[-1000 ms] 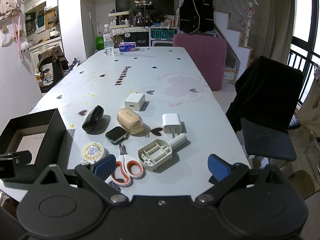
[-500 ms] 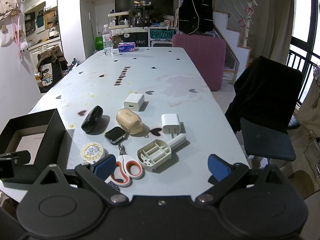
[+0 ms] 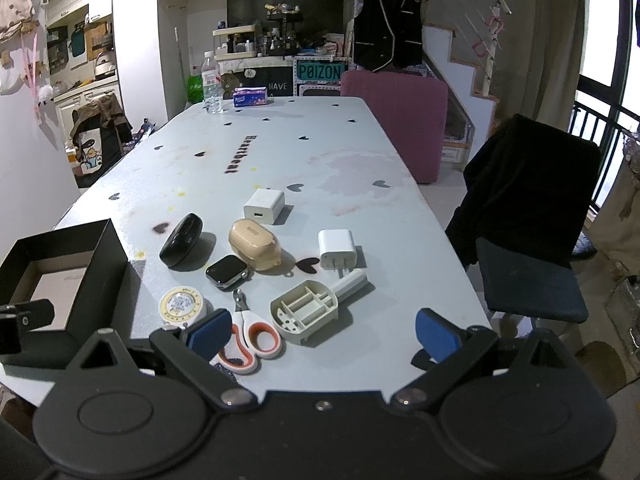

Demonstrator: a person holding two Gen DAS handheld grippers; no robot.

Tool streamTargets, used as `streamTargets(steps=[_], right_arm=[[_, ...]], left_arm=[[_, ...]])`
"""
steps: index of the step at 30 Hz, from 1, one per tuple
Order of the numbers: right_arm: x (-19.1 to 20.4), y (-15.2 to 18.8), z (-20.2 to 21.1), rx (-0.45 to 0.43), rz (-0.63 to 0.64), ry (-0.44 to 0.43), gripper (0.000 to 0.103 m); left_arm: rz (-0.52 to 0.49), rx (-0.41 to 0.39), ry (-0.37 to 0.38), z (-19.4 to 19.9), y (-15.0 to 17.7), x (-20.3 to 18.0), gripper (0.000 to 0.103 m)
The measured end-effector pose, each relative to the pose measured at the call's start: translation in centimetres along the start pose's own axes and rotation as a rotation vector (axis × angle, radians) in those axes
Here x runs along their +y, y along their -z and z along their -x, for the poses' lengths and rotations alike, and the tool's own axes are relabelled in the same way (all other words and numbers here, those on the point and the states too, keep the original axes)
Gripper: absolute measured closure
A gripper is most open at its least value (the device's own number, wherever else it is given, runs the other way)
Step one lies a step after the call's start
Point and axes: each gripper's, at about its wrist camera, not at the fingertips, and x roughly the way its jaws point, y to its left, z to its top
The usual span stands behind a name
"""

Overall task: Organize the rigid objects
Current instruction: 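Grasp the white plastic holder with the right gripper while the left gripper clamps the black box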

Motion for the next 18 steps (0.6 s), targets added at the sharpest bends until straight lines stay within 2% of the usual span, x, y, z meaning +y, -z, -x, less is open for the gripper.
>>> streamTargets(steps=[7, 12, 15, 18], right_arm=[[0.2, -0.7, 2.4, -0.069, -0.003, 0.039, 0.0], [-0.6, -1.9, 2.9, -0.128, -0.077, 0.044, 0.0], [-1.1, -3.4, 2.7, -0.151, -0.085, 0.034, 0.0], [-1.7, -5.2, 2.2, -0.172, -0.11, -0.001, 0.0]], left_arm=[[0.023, -0.051, 0.009, 0.9, 0.0, 0.7, 0.0], [0.068, -0.151, 0.048, 2.1, -0.3, 1.7, 0.0], [0.093, -0.203, 0.026, 2.7, -1.0, 2.6, 0.0], [0.075, -0.258, -0.004, 3.4, -2.2, 3.6, 0.0]])
